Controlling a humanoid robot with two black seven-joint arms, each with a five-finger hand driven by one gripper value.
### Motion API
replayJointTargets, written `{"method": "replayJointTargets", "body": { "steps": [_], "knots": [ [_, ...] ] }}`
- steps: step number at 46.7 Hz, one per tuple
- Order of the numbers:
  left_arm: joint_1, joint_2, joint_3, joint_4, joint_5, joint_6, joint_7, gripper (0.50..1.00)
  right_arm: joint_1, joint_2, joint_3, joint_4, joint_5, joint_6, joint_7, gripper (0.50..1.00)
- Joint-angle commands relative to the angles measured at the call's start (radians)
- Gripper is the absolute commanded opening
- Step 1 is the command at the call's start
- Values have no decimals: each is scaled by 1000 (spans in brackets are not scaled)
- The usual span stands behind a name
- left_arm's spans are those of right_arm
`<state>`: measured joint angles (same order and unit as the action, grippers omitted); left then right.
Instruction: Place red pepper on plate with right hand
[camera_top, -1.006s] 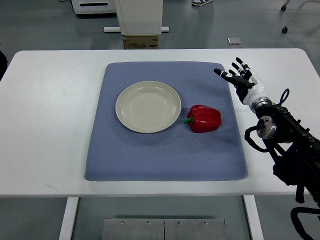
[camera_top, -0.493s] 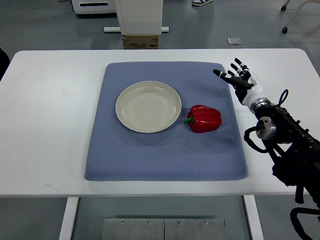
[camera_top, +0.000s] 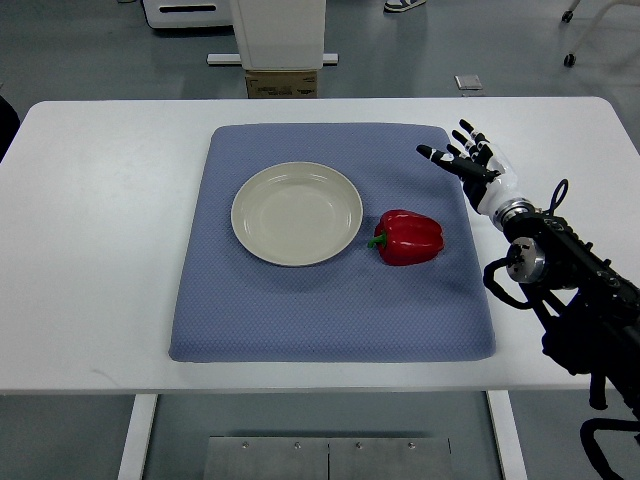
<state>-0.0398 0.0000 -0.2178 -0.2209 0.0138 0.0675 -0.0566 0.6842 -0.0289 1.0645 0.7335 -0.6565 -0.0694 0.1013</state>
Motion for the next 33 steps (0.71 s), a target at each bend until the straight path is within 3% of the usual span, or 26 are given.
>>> {"method": "replayJointTargets", "body": {
  "steps": [1, 33],
  "knots": [
    [0, 0, 0, 0, 0, 0, 1, 1000, 2, -2, 0, 1, 0, 0, 0, 1000],
    [0, 0, 0, 0, 0, 0, 1, 1000, 31, -40, 0, 4, 0, -3, 12, 998]
  ]
}}
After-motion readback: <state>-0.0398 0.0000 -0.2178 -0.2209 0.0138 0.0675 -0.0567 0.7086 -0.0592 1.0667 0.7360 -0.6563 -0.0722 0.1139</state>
